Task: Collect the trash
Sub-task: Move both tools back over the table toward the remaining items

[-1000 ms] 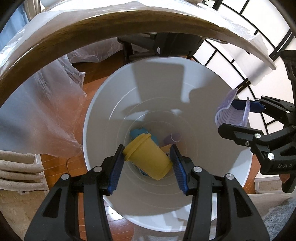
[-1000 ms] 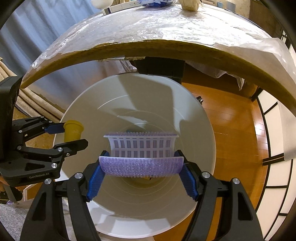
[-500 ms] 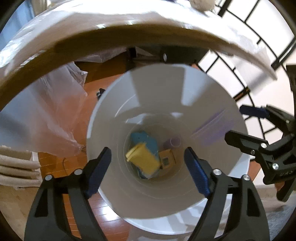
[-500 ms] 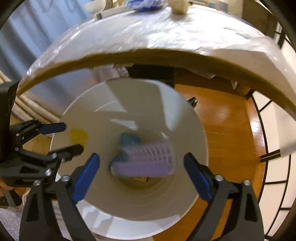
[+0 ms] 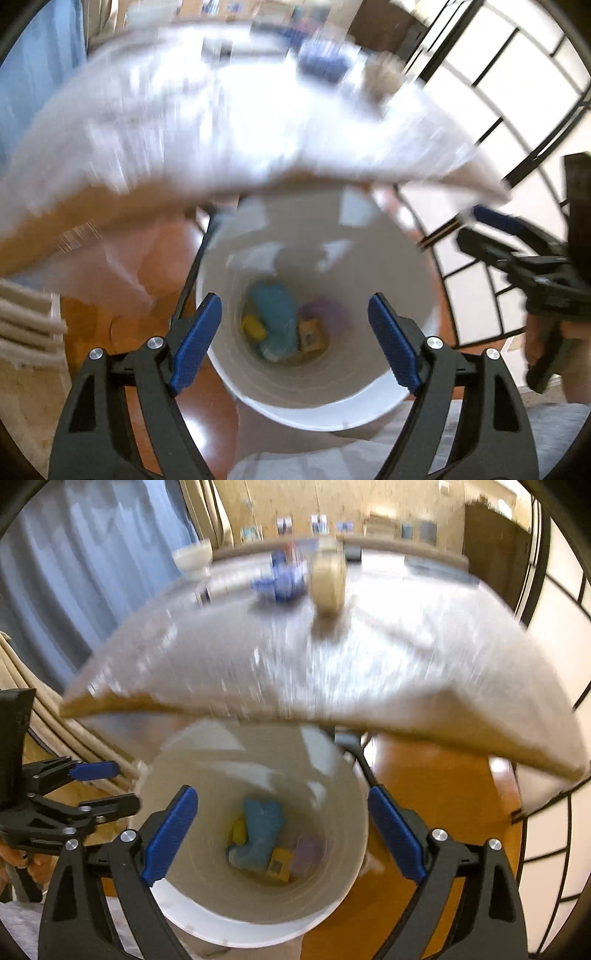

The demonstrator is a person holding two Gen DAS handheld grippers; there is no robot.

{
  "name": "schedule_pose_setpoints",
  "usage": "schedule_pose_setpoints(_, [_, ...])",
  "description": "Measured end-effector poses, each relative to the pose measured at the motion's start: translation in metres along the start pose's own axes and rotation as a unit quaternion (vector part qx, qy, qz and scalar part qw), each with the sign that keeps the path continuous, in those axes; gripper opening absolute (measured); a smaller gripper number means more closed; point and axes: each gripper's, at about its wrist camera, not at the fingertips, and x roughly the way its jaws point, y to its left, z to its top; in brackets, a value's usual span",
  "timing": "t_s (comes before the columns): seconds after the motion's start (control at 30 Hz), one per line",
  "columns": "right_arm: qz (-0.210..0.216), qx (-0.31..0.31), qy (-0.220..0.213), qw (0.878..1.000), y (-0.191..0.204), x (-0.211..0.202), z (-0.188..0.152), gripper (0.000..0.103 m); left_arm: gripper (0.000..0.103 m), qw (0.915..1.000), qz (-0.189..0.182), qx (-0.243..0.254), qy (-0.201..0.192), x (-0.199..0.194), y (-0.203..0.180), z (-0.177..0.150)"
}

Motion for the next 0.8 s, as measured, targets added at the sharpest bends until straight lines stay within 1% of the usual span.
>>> schedule_pose_setpoints(0.03, [-0.003,-0.001,-0.015,1.000,-0.001,-0.007,0.006,0.096,0.094,0.9996,0.000,0.009,-0.027,-0.017,-0.004,0.007])
schedule_pose_setpoints(0.07, [-0.006,-0.002,-0.029,1.000,-0.002,-0.013,0.013,0.097,0.099,0.9985,0.006,0.017,-0.051,-0.029,-0.006,0.013])
schedule_pose_setpoints(0.1, [-0.008,-0.002,-0.039,0.999,-0.003,-0.016,0.020,0.097,0.100,0.9957,0.019,0.032,-0.085,-0.044,-0.008,0.023])
schedule_pose_setpoints(0.2, [-0.017,-0.001,-0.060,0.998,-0.008,-0.016,0.042,0.097,0.100,0.9873,0.064,0.053,-0.135,-0.061,-0.001,0.052])
schedule_pose_setpoints(0.27, [-0.021,0.003,-0.064,0.998,-0.013,-0.009,0.057,0.097,0.101,0.9855,0.079,0.047,-0.143,-0.060,0.010,0.070])
schedule_pose_setpoints(0.3, [-0.021,0.004,-0.066,0.998,-0.013,-0.006,0.062,0.097,0.101,0.9855,0.083,0.042,-0.142,-0.057,0.017,0.081])
schedule_pose_setpoints(0.4, [-0.036,-0.002,-0.066,0.997,-0.014,0.007,0.078,0.097,0.101,0.9882,0.078,0.033,-0.128,-0.036,0.042,0.116])
schedule_pose_setpoints(0.53, [-0.053,-0.009,-0.057,0.997,-0.013,0.029,0.092,0.097,0.100,0.9920,0.068,0.030,-0.102,-0.007,0.066,0.147])
schedule_pose_setpoints(0.6, [-0.054,-0.008,-0.051,0.997,-0.013,0.040,0.098,0.097,0.100,0.9928,0.066,0.036,-0.093,0.004,0.069,0.157])
schedule_pose_setpoints(0.7, [-0.055,-0.007,-0.044,0.997,-0.013,0.054,0.109,0.097,0.101,0.9928,0.069,0.060,-0.079,0.025,0.074,0.177])
schedule_pose_setpoints(0.8, [-0.057,0.001,-0.040,0.998,-0.017,0.064,0.118,0.096,0.101,0.9930,0.055,0.096,-0.041,0.051,0.077,0.198])
